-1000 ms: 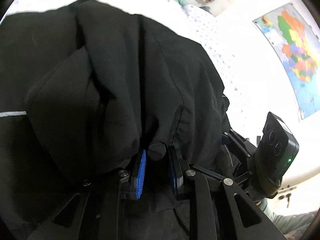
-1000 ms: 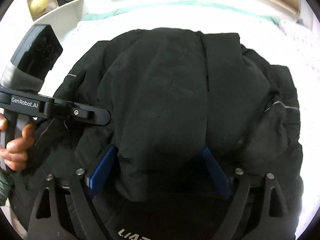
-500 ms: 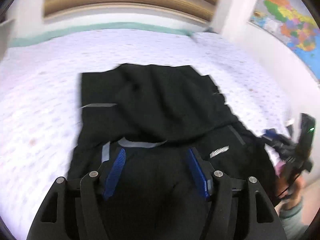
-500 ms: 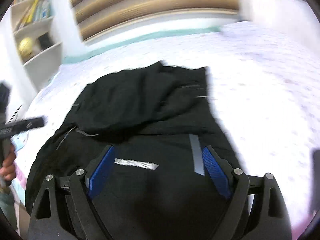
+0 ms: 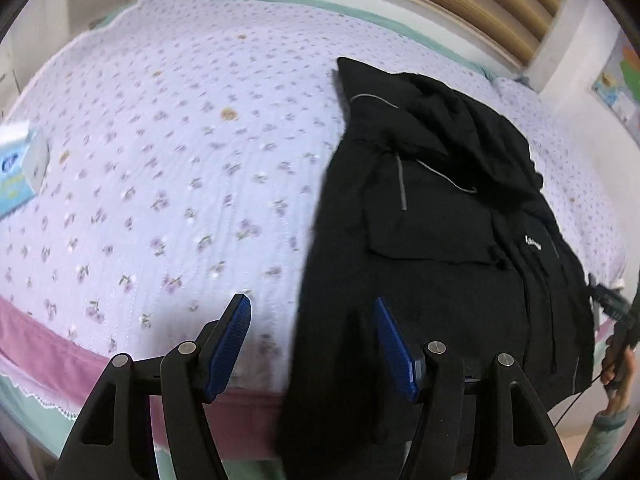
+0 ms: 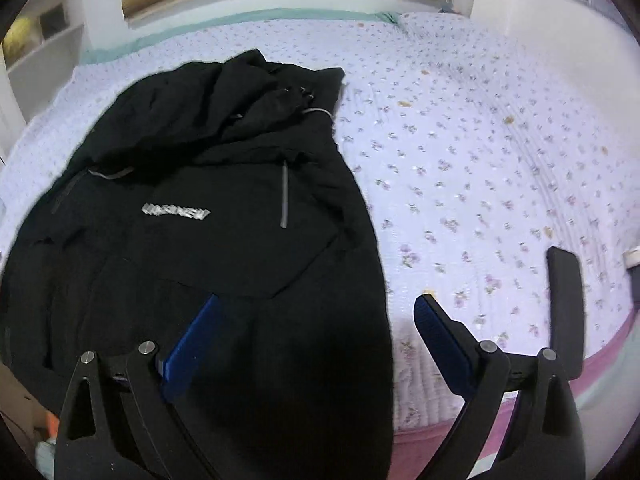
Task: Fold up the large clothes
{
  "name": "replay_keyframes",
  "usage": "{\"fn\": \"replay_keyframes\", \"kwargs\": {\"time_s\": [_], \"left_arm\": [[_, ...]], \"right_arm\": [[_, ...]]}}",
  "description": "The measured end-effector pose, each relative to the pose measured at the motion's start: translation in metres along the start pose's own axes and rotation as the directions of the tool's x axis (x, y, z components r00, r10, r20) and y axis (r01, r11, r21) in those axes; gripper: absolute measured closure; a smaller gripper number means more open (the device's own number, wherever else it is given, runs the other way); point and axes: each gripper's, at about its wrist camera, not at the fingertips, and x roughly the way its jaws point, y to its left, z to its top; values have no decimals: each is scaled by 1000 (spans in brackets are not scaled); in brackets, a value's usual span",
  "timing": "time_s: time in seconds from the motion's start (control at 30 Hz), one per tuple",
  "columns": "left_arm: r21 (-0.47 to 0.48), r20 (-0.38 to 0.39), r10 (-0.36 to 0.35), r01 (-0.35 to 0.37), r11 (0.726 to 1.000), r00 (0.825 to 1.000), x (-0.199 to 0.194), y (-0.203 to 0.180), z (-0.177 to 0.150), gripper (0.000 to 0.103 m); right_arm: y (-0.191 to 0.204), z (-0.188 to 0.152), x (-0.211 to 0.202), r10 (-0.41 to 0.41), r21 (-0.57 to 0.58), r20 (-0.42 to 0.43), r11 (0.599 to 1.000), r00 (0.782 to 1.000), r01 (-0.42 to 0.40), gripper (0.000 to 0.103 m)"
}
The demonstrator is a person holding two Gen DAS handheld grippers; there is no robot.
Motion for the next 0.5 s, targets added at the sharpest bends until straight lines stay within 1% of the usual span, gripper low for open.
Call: {"fn": "replay_keyframes", "kwargs": {"time_s": [0.03, 0.07, 0.13, 0.17, 0.2, 0.23, 0.27, 0.3, 0.33, 0.37, 0.4, 0.43, 0.47, 0.5], "left_arm": [[-14, -5, -40, 40, 999, 999, 3, 5, 1, 37], [-14, -14, -74, 74, 997, 997, 6, 5, 1, 37], [22, -43, -147, 148, 989, 988, 16, -4, 2, 37], [45, -61, -155, 158, 986, 986, 22, -8, 1, 37], [72, -81, -149, 155, 985, 985, 29, -16, 2, 37], [103, -99, -120, 130, 986, 988, 38, -24, 2, 37], [134, -110, -62, 76, 988, 992, 47, -30, 4, 37], [148, -118, -23, 41, 988, 993, 55, -35, 7, 37], [143, -121, -22, 39, 989, 992, 58, -35, 11, 37], [126, -124, -35, 51, 991, 992, 60, -35, 16, 37], [109, -136, -48, 63, 992, 990, 63, -34, 19, 37], [101, -150, -47, 63, 993, 988, 67, -34, 20, 37], [101, -162, -41, 58, 993, 986, 70, -34, 21, 37], [117, -172, -33, 54, 992, 984, 71, -37, 21, 38]], "right_arm": [[-2, -3, 0, -23, -6, -8, 1000, 1000, 23, 16], [-5, -4, 1, -46, -4, -10, 999, 999, 46, 23], [-11, -3, 7, -80, 41, -11, 996, 997, 80, 24], [-21, -4, 6, -74, 77, -14, 994, 997, 75, 24], [-31, -7, 5, -47, 114, -13, 992, 999, 49, 24], [-39, -9, 4, -7, 150, -14, 989, 1000, 9, 24], [-49, -12, 6, 46, 186, -20, 982, 999, -41, 24], [-52, -13, 7, 70, 201, -24, 977, 997, -64, 24], [-57, -15, 11, 95, 213, -32, 973, 995, -86, 24], [-58, -16, 17, 103, 212, -47, 973, 994, -91, 24], [-57, -17, 23, 99, 204, -63, 975, 993, -84, 26], [-55, -17, 27, 88, 198, -76, 978, 993, -71, 41], [-53, -17, 35, 94, 197, -102, 978, 990, -72, 61], [-51, -17, 41, 124, 204, -119, 974, 985, -98, 69]]}}
